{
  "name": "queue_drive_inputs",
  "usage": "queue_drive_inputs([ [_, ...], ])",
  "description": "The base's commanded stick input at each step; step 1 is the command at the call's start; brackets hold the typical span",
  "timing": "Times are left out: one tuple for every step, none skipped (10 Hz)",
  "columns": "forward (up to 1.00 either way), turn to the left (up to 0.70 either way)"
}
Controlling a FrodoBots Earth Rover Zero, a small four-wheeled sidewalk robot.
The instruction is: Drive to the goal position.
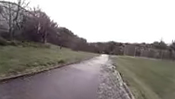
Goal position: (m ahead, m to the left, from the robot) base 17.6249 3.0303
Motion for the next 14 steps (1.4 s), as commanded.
queue_drive_inputs([
  [0.7, 0.0],
  [0.7, 0.0],
  [0.7, 0.0],
  [0.7, 0.0],
  [0.7, 0.0],
  [0.7, 0.0],
  [0.7, 0.0],
  [0.7, 0.0],
  [0.7, 0.0],
  [0.7, 0.0],
  [0.72, 0.0],
  [0.82, 0.0],
  [0.85, 0.0],
  [0.85, 0.0],
])
